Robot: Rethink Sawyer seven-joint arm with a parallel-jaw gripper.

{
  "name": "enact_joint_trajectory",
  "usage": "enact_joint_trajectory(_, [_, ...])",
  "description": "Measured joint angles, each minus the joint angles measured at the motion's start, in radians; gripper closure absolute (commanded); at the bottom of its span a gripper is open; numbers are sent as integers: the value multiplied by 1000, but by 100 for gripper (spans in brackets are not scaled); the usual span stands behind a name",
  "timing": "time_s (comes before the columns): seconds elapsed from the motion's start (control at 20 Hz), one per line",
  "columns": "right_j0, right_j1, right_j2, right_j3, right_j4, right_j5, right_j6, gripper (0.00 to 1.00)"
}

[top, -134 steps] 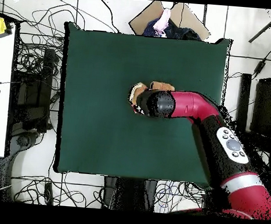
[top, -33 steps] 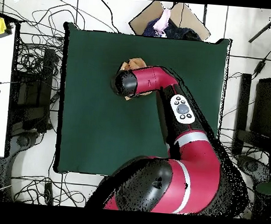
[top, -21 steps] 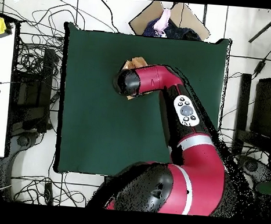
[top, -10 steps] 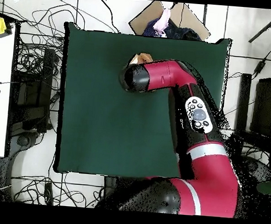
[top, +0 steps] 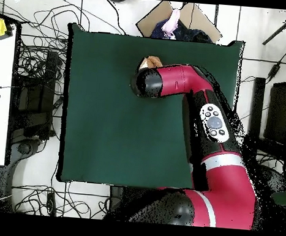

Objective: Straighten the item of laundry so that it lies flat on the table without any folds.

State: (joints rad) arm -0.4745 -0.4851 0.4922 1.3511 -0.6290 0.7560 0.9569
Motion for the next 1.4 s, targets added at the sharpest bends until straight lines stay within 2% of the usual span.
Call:
enact_joint_trajectory(0.3, [-18, 54, -3, 0, 7, 25, 0, 100])
enact_joint_trajectory(0.65, [-52, 98, -3, 0, 18, 131, 0, 100])
enact_joint_trajectory(0.95, [-65, 93, -3, 15, 18, 145, 0, 100])
enact_joint_trajectory(1.4, [-87, 76, -3, 101, 17, 145, 0, 100])
